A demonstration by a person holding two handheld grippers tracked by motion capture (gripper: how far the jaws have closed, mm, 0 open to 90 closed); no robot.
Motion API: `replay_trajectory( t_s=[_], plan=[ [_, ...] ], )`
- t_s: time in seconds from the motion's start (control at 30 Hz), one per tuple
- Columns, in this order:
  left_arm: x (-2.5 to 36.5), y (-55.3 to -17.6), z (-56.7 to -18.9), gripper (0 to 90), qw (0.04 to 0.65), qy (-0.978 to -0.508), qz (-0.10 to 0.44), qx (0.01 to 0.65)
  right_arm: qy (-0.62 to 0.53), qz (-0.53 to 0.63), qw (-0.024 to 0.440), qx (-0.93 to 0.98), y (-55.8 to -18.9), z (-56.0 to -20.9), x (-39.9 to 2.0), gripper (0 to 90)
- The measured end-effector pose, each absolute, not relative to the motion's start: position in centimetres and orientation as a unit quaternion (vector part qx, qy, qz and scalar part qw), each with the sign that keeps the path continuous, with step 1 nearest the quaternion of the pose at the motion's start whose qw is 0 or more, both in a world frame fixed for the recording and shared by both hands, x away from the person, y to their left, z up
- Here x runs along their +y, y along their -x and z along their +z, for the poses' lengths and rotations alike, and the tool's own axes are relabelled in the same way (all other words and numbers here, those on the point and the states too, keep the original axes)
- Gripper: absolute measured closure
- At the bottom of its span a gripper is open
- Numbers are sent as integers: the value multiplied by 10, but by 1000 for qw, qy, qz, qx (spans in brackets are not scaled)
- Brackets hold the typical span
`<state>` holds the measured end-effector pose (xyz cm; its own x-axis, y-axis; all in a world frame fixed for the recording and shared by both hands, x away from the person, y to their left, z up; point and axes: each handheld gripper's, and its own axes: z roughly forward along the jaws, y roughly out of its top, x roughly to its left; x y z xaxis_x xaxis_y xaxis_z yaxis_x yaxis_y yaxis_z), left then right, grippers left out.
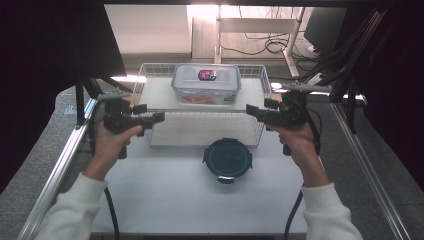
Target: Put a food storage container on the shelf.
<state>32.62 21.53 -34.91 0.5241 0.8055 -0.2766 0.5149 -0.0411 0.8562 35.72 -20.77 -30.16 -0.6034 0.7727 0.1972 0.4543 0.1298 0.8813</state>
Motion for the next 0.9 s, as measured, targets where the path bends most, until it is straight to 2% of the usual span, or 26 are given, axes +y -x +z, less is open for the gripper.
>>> replay_trajectory(
  t_s=[0.17,0.47,0.73,0.9],
  plan=[
    [211,-292,-377,209,517,-710,131,460,-406,508,156,743,-337,-324,-223,283],
    [195,-249,-430,227,464,-753,129,447,-405,464,140,775,-300,-379,-243,293],
    [203,-239,-450,236,443,-749,122,478,-413,442,125,787,-280,-409,-250,299],
    [205,-239,-459,237,433,-748,115,489,-413,429,123,794,-284,-415,-245,308]
  ],
)
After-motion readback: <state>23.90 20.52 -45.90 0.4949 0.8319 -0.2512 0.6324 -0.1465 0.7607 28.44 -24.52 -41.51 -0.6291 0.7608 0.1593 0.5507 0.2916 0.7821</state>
